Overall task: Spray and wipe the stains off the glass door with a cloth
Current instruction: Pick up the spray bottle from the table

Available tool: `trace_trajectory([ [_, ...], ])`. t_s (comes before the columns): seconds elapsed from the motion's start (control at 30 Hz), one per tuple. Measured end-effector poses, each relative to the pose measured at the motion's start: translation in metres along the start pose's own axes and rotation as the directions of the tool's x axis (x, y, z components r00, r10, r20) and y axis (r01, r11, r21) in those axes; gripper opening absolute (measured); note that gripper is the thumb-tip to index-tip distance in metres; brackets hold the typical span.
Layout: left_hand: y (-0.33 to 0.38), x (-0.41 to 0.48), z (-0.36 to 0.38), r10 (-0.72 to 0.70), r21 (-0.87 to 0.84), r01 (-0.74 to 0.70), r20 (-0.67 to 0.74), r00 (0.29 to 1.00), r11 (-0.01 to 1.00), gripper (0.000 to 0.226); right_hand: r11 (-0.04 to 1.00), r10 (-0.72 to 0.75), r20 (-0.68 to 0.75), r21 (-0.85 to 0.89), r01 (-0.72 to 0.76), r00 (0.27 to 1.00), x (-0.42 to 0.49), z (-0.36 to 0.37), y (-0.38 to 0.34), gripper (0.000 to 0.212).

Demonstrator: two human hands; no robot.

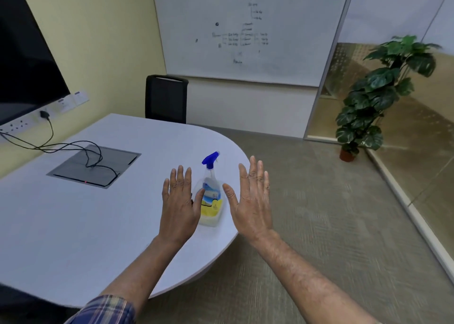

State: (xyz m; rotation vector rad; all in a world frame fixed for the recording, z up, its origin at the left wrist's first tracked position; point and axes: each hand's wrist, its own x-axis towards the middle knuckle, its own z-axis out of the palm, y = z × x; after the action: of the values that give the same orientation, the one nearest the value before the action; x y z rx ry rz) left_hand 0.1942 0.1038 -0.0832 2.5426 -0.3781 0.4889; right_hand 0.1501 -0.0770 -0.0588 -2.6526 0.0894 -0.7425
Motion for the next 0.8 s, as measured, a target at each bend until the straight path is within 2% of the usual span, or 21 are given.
trace_trajectory([
  [0.17, -0.026, 0.035, 0.026, -0.064, -0.003, 0.064, 0.017, 0.998, 0.998, 0.071, 0.995, -0.034, 0.072, 0.1, 0.027, 0.997, 0.027, 0.05, 0.018, 0.08],
  [0.27, -0.045, 0.054, 0.046, -0.089, -0.023, 0.09, 0.065, 0.994, 0.996, 0.068, 0.992, -0.004, 0.13, 0.122, -0.012, 0.992, 0.041, 0.079, 0.029, 0.079],
  [0.43, -0.077, 0.09, 0.081, -0.156, -0.109, 0.173, 0.149, 0.976, 0.979, 0.057, 0.968, 0.091, 0.272, 0.204, -0.149, 0.958, 0.059, 0.132, 0.041, 0.071],
  [0.6, -0.108, 0.125, 0.122, -0.226, -0.216, 0.29, 0.277, 0.934, 0.932, 0.053, 0.915, 0.224, 0.405, 0.227, -0.335, 0.887, 0.08, 0.184, 0.046, 0.07],
  [0.7, -0.125, 0.144, 0.147, -0.221, -0.236, 0.312, 0.345, 0.912, 0.92, 0.05, 0.88, 0.291, 0.455, 0.219, -0.422, 0.842, 0.092, 0.213, 0.049, 0.069],
  [0.8, -0.137, 0.16, 0.169, -0.173, -0.265, 0.29, 0.391, 0.904, 0.919, 0.049, 0.861, 0.317, 0.465, 0.224, -0.456, 0.826, 0.104, 0.241, 0.052, 0.067],
])
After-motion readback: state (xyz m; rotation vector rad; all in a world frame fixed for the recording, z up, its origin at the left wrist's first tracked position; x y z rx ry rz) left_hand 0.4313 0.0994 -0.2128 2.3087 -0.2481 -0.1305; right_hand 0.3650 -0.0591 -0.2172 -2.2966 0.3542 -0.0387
